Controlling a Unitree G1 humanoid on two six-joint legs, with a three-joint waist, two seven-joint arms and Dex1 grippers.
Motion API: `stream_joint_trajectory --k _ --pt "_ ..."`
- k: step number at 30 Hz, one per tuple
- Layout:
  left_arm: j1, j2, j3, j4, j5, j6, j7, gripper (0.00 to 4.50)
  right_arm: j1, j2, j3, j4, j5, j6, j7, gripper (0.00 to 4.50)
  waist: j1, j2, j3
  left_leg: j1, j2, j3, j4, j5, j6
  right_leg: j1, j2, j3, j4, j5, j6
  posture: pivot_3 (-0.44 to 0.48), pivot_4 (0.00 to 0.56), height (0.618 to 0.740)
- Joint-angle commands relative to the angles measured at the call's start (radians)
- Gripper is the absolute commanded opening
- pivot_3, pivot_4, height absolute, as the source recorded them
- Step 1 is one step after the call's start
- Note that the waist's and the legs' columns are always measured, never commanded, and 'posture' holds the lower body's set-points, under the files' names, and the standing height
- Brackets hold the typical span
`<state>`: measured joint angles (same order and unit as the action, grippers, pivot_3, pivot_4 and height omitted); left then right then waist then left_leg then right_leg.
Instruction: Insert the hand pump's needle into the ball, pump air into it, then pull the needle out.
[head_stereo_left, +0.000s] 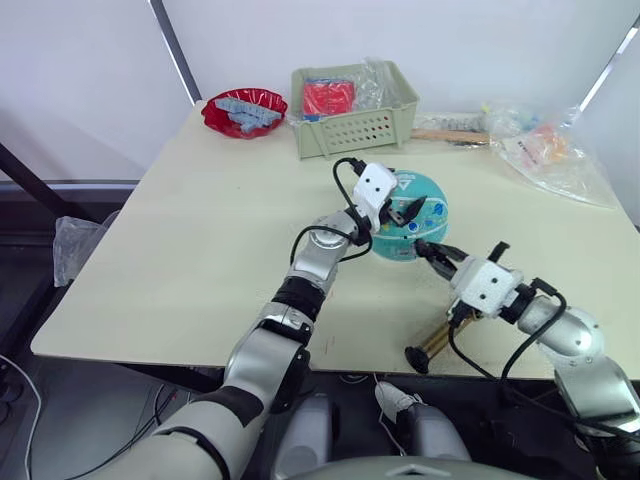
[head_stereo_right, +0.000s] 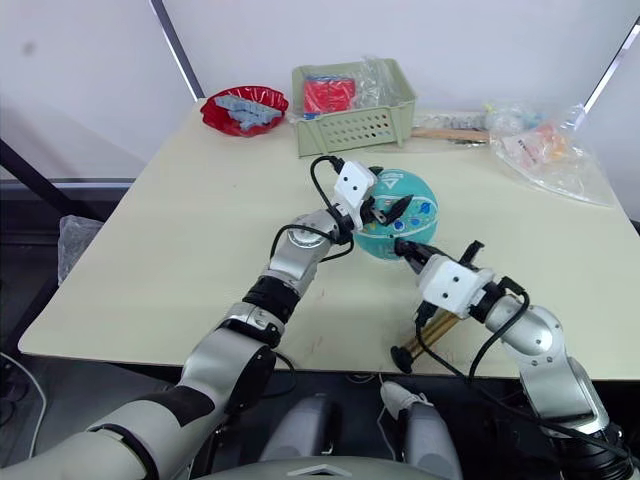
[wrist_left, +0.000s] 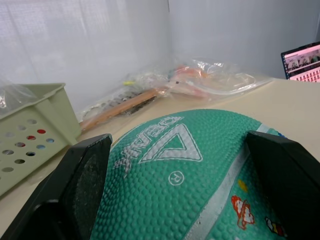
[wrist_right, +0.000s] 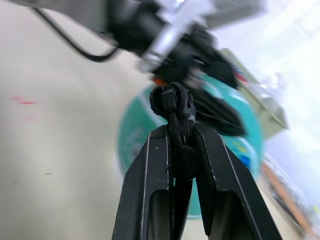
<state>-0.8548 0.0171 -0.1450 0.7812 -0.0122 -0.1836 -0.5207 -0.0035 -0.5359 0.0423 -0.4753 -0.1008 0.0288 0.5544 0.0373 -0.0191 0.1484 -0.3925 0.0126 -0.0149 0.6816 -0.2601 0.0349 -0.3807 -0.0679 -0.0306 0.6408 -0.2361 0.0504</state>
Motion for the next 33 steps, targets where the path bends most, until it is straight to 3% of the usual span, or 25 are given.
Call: stream_joint_trajectory --k 1,17,27,33 --pt "0.048 0.009 -0.003 0.036 0.000 0.057 -0.036 4.50 0.009 0.001 -0.056 0.001 0.027 -0.036 -0.025 0.07 0.000 0.001 0.000 -0.001 0.000 0.000 0.000 0.000 0.000 -0.001 0.000 0.000 0.000 0.000 0.000 0.000 0.150 0.738" --pt "0.022 0.088 0.097 -0.341 -0.244 0.162 -0.293 4.50 0.040 0.007 -0.184 0.047 0.071 -0.073 -0.082 0.07 -0.008 0.008 0.014 -0.024 -0.004 0.004 -0.004 0.001 0.001 -0.026 0.004 0.005 0.001 0.005 0.000 0.000 0.150 0.738" --pt "0.161 0.301 0.115 -0.634 -0.396 0.324 -0.539 4.50 0.025 -0.002 -0.223 0.067 0.073 -0.087 -0.113 0.07 -0.030 0.010 0.017 -0.021 -0.005 0.007 -0.010 0.001 0.000 -0.028 0.004 0.010 0.001 0.004 0.001 0.000 0.150 0.738" --pt "0.360 0.496 0.163 -0.807 -0.527 0.417 -0.729 4.50 0.016 -0.010 -0.246 0.100 0.084 -0.091 -0.110 0.07 -0.034 0.010 0.017 -0.021 -0.003 0.009 -0.010 0.001 0.000 -0.029 0.005 0.013 0.002 0.004 0.000 0.000 0.150 0.738"
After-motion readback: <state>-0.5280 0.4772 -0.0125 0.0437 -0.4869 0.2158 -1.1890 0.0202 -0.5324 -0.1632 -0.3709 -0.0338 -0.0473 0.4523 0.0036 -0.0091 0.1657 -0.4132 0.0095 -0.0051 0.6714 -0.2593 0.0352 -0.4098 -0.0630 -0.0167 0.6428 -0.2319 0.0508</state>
